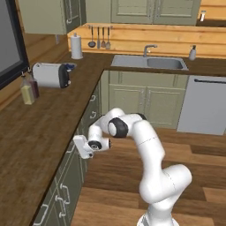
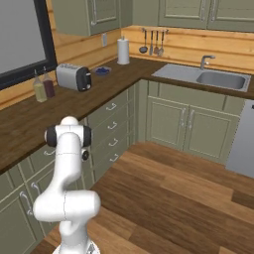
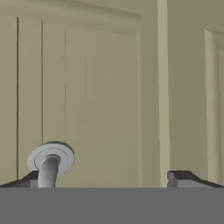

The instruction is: Take a straw from the drawer in front and place it inside the glass cup on the dining counter.

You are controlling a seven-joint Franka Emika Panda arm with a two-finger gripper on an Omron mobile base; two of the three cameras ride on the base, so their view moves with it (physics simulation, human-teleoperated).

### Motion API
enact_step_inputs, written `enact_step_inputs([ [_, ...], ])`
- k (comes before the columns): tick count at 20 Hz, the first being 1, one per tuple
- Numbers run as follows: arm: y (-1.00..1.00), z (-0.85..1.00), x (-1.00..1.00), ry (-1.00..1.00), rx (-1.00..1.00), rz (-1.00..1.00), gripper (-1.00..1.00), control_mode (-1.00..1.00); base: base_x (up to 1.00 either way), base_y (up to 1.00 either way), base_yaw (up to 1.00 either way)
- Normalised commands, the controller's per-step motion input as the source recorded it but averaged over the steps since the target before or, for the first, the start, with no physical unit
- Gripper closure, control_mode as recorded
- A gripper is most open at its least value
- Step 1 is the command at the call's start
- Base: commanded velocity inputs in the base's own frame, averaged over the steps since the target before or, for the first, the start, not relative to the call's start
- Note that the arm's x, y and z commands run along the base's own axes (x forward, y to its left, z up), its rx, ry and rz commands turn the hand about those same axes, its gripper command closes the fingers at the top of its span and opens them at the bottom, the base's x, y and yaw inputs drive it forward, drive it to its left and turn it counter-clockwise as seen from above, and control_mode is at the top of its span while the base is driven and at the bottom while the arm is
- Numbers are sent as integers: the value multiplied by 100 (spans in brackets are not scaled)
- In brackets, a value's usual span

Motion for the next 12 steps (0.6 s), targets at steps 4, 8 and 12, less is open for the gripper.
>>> enact_step_inputs([
  [4, 31, -66, 15, 0, -2, 0, -100, -100, 0, 0, 0],
  [8, 70, -55, 10, 1, -22, 0, -100, -100, 0, 0, 0],
  [12, 94, -21, 0, 0, -55, -4, 100, -100, 0, 0, 0],
])
